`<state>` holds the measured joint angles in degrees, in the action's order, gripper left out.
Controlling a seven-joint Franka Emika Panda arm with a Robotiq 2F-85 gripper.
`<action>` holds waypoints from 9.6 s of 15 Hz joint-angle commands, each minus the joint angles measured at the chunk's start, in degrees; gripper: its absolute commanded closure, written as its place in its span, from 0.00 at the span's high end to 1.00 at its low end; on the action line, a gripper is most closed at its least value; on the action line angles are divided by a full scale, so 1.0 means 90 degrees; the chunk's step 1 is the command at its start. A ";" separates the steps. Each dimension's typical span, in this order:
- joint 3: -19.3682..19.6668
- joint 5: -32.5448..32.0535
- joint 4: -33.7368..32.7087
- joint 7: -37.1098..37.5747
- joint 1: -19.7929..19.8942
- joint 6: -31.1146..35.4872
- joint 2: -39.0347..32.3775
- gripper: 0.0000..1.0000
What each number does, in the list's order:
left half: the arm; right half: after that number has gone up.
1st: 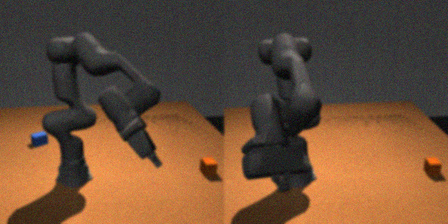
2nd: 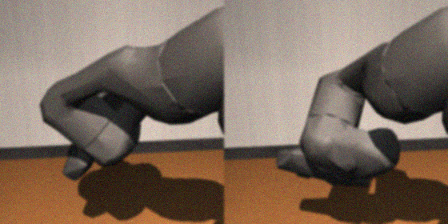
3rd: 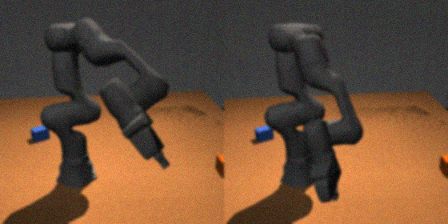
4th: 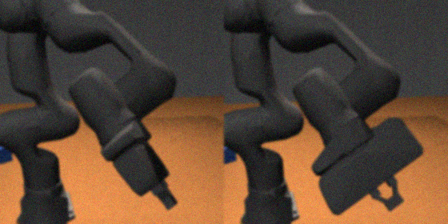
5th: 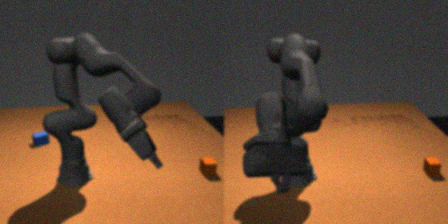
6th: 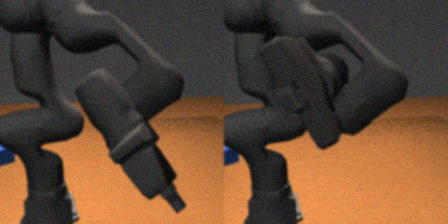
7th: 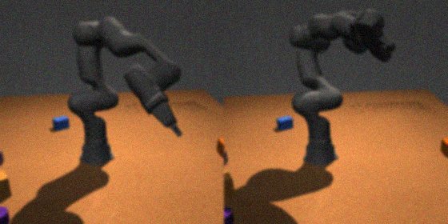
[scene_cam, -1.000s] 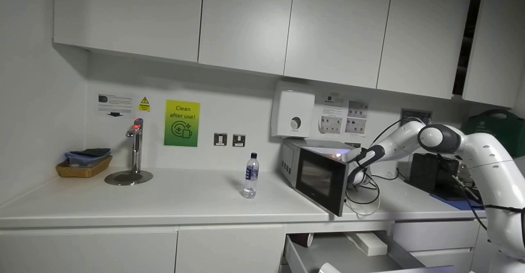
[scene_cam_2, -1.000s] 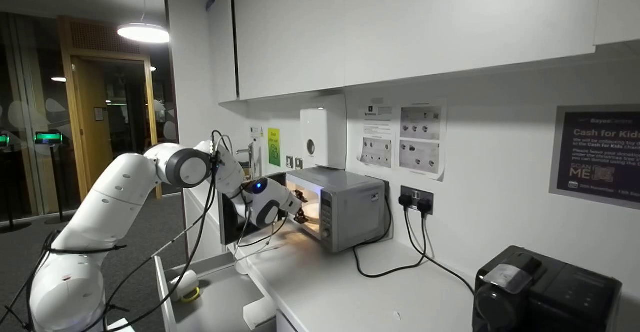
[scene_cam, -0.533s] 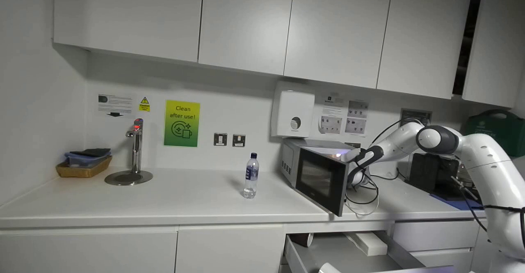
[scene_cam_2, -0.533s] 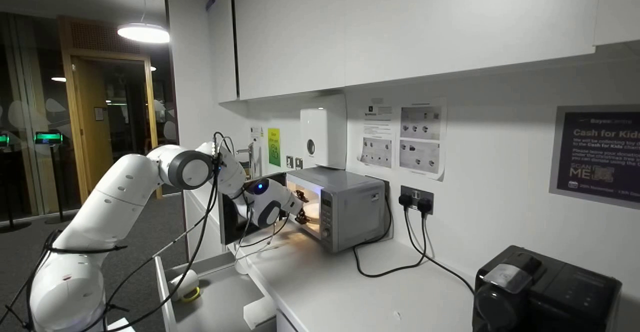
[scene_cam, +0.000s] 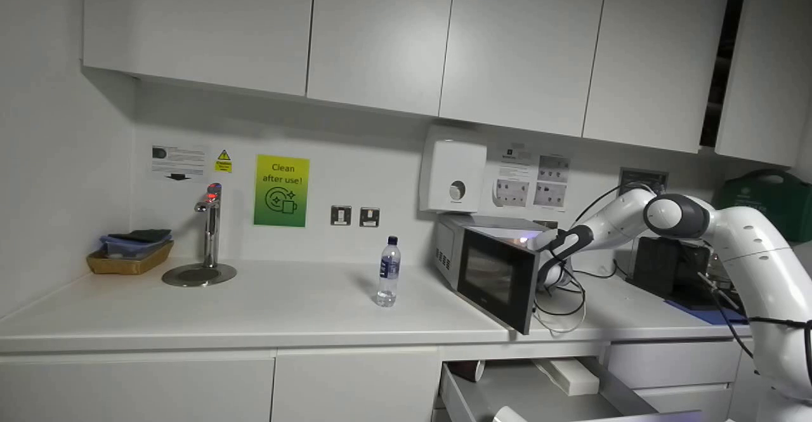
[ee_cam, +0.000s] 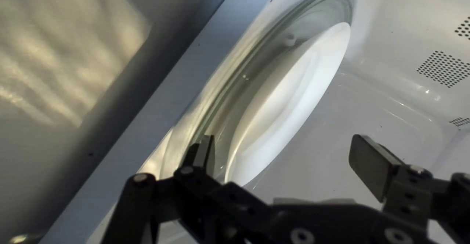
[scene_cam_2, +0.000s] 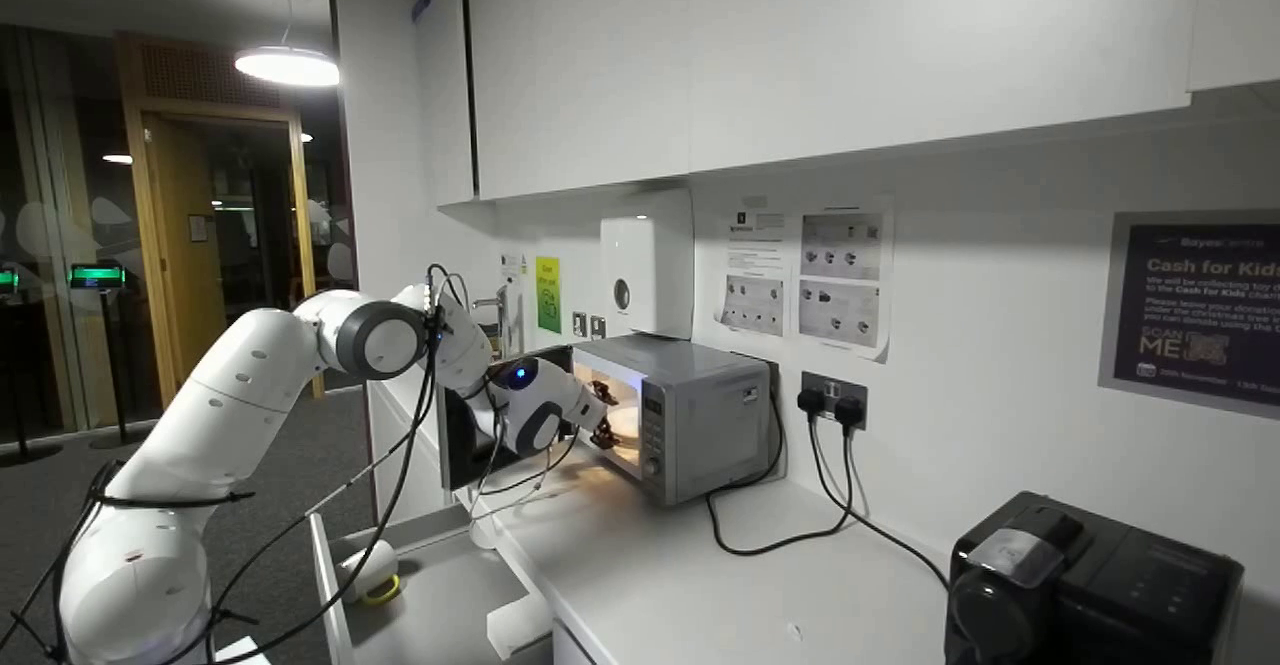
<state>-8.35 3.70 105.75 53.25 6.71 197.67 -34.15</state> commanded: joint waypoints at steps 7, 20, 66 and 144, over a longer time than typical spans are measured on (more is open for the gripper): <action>0.0017 0.0103 -0.0103 0.0097 0.0027 -0.0098 -0.0013 1.00; -0.0052 0.0058 0.0077 0.0133 0.0172 -0.0067 0.0064 1.00; -0.1258 -0.0061 0.0779 0.0327 0.1331 -0.0033 0.0491 1.00; -0.0793 0.0109 -0.0085 0.0296 0.0932 -0.0311 0.0064 0.35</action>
<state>-16.34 3.57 103.62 55.51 15.57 196.59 -36.27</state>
